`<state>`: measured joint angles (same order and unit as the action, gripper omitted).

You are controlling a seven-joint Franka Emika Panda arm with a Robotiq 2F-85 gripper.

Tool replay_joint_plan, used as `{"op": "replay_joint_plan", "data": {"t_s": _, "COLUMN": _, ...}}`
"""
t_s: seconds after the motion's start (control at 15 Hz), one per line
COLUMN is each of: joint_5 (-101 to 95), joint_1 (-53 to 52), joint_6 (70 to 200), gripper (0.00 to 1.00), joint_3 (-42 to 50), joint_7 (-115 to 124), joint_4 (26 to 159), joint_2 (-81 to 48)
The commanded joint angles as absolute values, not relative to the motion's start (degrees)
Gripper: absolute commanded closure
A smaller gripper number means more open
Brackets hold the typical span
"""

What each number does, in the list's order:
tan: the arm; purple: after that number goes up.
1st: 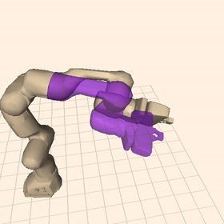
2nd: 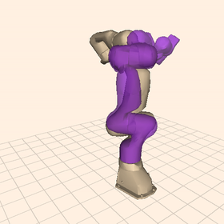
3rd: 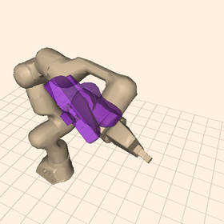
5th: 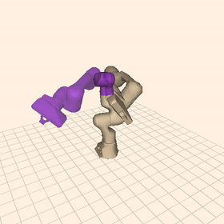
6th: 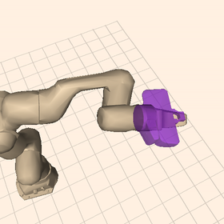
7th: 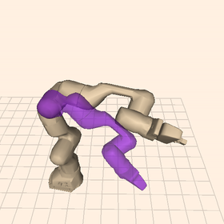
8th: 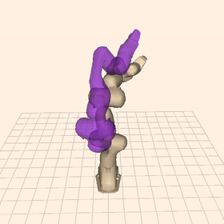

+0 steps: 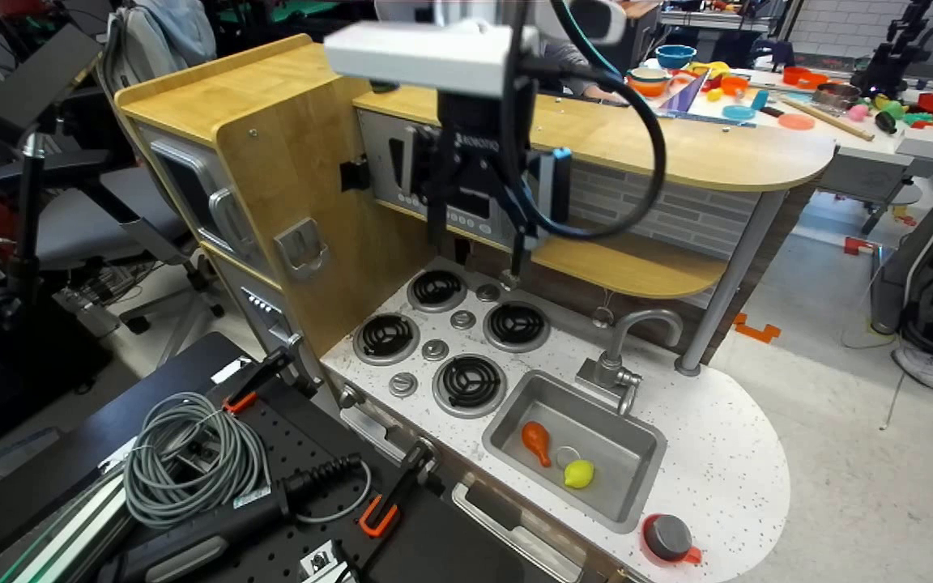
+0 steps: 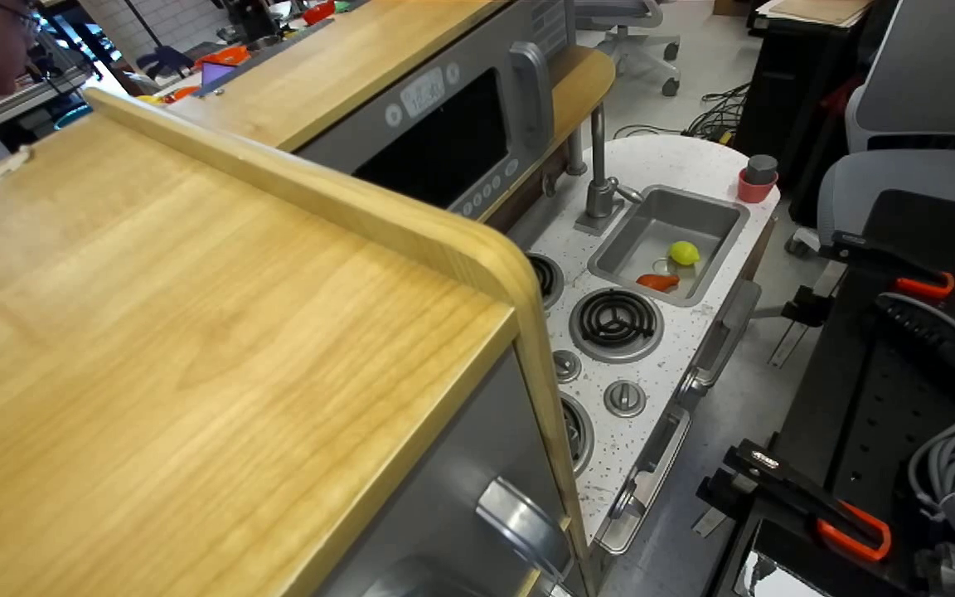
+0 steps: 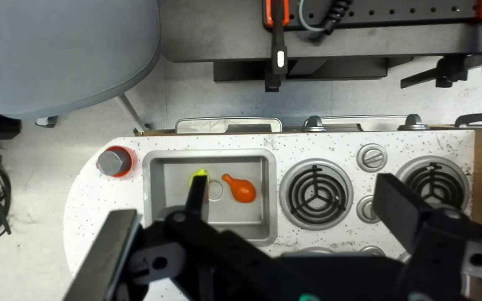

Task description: Take the grey cylinder out of the orange mug then place it back in the orange mug

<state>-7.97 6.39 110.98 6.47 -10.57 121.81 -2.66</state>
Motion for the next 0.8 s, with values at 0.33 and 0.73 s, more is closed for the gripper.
{"op": "replay_joint_plan", "data": {"t_s": 0.33, "joint_5": -3.38, "joint_1": 14.51, "joint_6": 117.31, "gripper": 0.00, "joint_3": 9.54, "joint_7": -19.39, "joint_4": 114.76, "joint_2": -24.16}}
{"op": "replay_joint_plan", "data": {"t_s": 0.73, "joint_5": -4.62, "joint_1": 18.18, "joint_6": 119.49, "gripper": 0.00, "joint_3": 9.28, "joint_7": -20.54, "joint_4": 108.67, "joint_2": -37.06}}
